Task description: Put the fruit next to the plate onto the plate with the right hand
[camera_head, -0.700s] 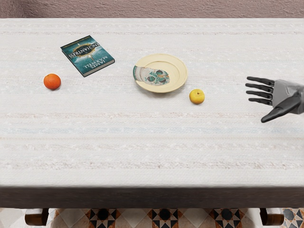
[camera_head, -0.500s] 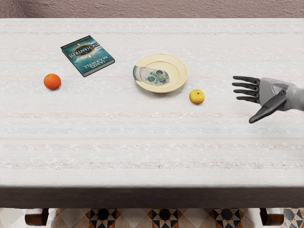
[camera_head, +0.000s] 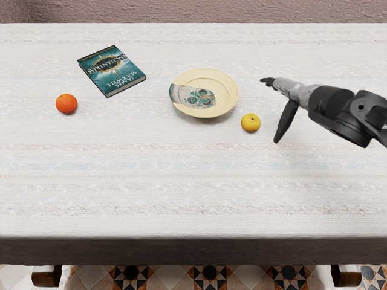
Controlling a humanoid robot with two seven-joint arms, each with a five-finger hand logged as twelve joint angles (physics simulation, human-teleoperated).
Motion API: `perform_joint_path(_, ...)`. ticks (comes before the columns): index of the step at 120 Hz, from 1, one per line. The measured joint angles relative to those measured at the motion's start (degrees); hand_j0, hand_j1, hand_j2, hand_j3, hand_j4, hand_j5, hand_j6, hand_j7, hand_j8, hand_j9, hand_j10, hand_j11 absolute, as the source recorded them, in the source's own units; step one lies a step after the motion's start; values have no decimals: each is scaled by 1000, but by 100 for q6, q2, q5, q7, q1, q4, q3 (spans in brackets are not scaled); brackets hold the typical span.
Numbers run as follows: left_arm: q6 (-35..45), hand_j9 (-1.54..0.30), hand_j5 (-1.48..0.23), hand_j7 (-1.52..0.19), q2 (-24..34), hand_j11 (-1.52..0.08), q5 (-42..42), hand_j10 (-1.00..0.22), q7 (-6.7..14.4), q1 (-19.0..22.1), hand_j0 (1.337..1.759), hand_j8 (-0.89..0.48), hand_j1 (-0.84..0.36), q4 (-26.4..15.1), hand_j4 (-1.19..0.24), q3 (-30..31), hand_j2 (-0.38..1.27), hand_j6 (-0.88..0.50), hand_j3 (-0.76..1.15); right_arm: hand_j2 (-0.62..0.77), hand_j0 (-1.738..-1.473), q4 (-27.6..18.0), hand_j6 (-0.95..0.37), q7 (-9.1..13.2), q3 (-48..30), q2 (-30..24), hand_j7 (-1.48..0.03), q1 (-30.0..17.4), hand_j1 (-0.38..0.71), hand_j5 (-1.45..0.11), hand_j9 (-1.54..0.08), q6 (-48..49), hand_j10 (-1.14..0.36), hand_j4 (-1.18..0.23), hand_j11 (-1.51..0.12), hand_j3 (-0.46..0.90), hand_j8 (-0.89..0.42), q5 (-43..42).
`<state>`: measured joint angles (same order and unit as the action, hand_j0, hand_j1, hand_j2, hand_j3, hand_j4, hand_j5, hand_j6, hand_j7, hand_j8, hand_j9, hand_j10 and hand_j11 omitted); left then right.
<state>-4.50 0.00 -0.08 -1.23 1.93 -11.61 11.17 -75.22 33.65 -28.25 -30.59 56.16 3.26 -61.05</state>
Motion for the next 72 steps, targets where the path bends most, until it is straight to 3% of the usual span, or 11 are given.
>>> perform_joint_path(32,0,0,0,0,0,0,0,0,0,0,1658,0,349,0,0,3,0,0,0,-7,-1658,319,-46,125,857,1127,-55,281,-300,-55,-55,-1581,-44,-44,-55,0,-45,-505)
perform_joint_path(51,-1,0,0,0,0,0,0,0,0,0,1658,0,349,0,0,3,0,0,0,-25,-1658,601,-138,133,973,1471,-176,219,-188,-176,-176,-2458,-137,-137,-176,0,-138,-511)
perform_joint_path(72,-1,0,0,0,0,0,0,0,0,0,1658,0,349,1,0,3,0,0,0,-33,-1658,1084,-177,135,1094,1764,-227,101,-141,-227,-227,-3004,-176,-176,-227,0,-177,-487)
